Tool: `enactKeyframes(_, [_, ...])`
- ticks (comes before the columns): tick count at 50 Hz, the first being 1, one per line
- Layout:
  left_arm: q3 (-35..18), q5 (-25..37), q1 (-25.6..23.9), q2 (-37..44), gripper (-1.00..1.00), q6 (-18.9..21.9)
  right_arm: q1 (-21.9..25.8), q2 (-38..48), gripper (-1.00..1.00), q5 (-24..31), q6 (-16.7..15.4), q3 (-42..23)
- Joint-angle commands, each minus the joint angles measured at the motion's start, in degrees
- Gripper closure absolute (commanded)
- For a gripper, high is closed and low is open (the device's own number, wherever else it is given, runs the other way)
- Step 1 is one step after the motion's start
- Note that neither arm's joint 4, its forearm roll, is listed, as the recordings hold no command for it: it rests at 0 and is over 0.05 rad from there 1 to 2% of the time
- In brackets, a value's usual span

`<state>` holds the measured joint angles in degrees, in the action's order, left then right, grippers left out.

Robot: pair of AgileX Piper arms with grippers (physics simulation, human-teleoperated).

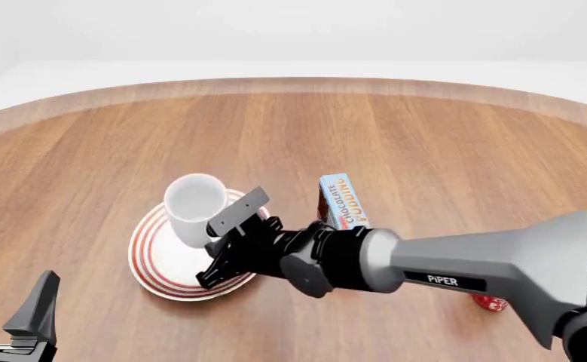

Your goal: Pick up the white mug and put it on the plate, and put the chocolate pudding to the right of the plate.

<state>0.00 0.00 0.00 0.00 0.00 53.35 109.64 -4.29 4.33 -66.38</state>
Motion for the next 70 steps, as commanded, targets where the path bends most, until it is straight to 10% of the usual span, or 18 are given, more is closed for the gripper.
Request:
enactKeyframes(1, [0.0, 0.0, 0.0, 0.0, -1.0, 0.0, 0.12, 0.8, 1.0, 0.16, 0.75, -0.61])
enactKeyframes(70, [0.0, 0.0, 0.0, 0.0, -1.0, 0.0, -0.15, 5.34, 1.0, -0.46, 2.46, -1.51])
